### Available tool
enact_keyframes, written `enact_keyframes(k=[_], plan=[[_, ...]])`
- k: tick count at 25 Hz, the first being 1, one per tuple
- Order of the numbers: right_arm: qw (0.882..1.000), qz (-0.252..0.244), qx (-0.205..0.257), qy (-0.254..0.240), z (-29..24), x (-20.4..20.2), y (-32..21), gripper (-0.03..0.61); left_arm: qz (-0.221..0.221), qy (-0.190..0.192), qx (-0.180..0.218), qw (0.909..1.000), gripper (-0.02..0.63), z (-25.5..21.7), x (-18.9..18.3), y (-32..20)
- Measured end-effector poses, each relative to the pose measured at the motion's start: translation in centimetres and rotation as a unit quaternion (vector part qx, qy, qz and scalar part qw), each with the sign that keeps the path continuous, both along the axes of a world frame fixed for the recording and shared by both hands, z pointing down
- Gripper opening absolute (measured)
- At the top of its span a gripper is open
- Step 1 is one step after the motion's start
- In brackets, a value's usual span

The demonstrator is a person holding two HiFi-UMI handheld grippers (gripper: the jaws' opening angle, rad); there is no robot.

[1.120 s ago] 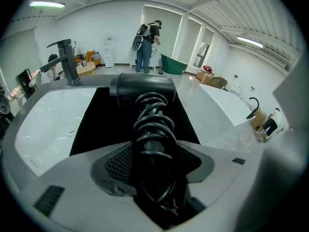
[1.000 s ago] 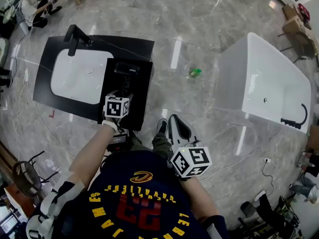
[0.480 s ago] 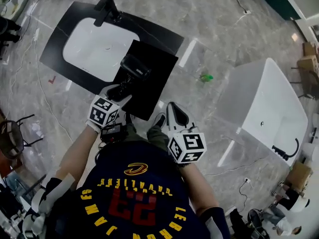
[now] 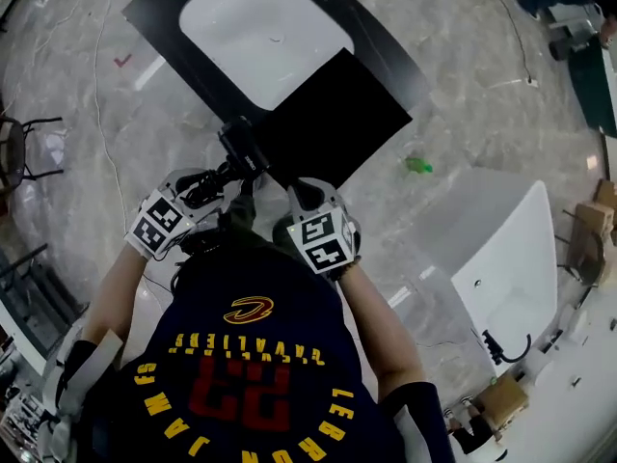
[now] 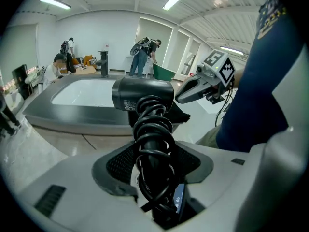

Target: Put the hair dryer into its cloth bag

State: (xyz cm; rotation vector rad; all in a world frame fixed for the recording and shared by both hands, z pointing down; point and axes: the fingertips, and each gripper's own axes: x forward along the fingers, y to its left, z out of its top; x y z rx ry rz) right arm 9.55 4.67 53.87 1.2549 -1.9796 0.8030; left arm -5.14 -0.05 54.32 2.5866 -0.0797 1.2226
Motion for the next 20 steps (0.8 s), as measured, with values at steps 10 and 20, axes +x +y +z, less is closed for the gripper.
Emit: enact_keyframes(k=[10,20], plan=[[0.981,-0.114,-0.064,0.140,7.1,-2.8,0.8,0.058,0.039,-0.048,0.010,0.9980,0.239,2.3,-7.1,5.8],[0.990,-0.065,-0.087,0.085,5.9,-2.2,-0.4,0.015,0.061,-0.048,-0.003,0.9970,0.240,3.3,-7.3,6.8]])
